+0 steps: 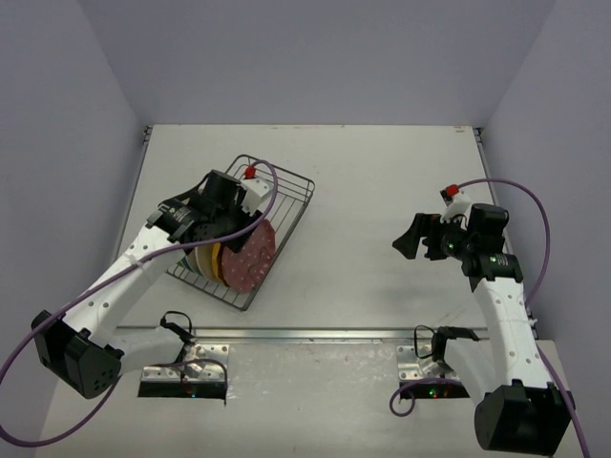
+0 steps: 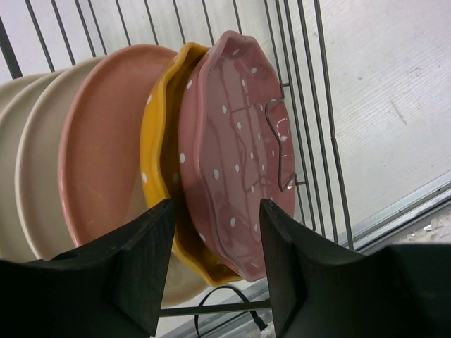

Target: Unload the plates from the dish rack

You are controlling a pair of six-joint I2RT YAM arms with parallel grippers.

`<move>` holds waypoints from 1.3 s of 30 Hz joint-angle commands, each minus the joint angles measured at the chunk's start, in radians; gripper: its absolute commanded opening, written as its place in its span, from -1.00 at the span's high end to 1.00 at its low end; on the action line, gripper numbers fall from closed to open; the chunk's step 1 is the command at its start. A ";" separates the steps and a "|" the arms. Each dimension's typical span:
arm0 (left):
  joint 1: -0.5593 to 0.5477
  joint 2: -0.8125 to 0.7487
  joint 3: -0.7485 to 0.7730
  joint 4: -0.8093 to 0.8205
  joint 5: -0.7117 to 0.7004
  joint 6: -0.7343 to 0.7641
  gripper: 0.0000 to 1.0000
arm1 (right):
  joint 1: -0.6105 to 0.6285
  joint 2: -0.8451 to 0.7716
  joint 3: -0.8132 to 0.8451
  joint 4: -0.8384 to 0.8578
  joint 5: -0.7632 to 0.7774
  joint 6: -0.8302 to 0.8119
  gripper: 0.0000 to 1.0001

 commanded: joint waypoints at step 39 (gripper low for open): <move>-0.004 0.061 0.145 0.023 -0.235 -0.043 1.00 | -0.006 0.054 0.082 -0.011 -0.226 -0.071 -0.98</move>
